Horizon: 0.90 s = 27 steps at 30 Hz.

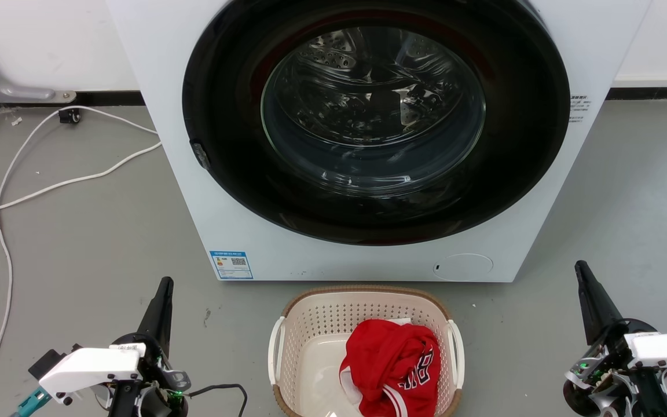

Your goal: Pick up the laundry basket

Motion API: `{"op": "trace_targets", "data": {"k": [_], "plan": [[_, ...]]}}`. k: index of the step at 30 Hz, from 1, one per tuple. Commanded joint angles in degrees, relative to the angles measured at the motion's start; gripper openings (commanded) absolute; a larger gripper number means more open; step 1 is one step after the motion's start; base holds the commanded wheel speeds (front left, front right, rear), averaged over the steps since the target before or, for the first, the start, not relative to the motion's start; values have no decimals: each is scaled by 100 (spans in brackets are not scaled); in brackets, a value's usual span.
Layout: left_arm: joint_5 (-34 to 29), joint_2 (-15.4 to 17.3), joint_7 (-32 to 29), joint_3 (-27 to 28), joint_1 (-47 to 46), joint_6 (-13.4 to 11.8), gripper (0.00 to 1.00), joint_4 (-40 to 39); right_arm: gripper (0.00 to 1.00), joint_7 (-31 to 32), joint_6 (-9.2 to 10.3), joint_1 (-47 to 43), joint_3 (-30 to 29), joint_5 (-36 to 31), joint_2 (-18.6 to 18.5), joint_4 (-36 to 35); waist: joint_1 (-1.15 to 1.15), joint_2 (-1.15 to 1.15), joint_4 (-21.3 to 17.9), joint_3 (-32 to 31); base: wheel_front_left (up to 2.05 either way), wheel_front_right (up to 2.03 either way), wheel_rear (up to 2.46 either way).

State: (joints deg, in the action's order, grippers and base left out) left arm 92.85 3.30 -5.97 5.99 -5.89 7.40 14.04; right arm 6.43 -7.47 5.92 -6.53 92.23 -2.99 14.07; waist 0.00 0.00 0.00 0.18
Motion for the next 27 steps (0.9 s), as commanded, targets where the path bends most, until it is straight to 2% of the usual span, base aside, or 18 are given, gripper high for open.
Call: {"op": "trace_targets", "data": {"k": [1, 27], "plan": [[-40, -5, -34, 17, -61, 17, 0, 8, 0, 10, -4, 67, -6, -16, 13, 4, 0, 0, 0, 0, 0, 0, 0], [-40, -18, -45, 36, -63, 17, 0, 9, 0, 7, -4, 67, -8, -18, 14, 4, 0, 0, 0, 0, 0, 0, 0]]}}
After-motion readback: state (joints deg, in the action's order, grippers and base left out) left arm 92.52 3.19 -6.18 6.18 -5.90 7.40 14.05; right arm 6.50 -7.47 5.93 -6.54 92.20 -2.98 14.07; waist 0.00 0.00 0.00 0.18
